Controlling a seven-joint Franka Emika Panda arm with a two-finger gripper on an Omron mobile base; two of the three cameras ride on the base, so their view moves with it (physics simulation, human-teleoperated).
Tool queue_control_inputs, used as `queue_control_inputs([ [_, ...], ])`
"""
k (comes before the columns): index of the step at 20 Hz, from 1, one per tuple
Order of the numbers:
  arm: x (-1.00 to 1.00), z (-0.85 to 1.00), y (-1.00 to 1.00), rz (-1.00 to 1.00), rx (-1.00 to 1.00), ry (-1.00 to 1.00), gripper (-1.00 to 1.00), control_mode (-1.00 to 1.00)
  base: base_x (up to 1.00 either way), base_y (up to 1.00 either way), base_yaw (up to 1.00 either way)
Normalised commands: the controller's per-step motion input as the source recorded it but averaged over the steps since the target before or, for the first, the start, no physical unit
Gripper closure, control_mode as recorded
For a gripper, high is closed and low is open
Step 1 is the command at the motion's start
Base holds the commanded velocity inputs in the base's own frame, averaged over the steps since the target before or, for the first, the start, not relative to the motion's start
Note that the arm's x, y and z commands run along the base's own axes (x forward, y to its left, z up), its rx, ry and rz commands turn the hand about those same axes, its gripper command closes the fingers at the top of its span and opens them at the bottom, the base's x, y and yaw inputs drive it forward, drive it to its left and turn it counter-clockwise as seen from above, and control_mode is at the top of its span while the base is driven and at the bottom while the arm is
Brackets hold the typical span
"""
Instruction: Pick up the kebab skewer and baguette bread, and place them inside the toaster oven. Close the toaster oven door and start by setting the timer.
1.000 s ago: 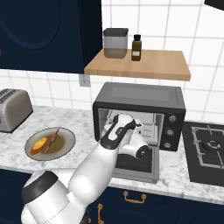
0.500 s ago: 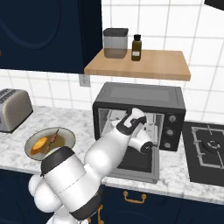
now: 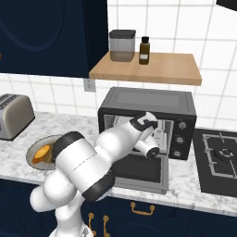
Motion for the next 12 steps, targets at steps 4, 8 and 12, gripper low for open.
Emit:
queue_control_inputs([
  [4,0.16,-0.14,0.00,-0.01,0.00,-0.02,-1.00,-1.00,0.00,0.00,0.00],
  [8,0.18,-0.07,-0.02,0.00,0.00,-0.02,-1.00,-1.00,0.00,0.00,0.00],
  [12,-0.11,-0.31,-0.06,0.00,0.00,0.00,-1.00,-1.00,0.00,0.00,0.00],
])
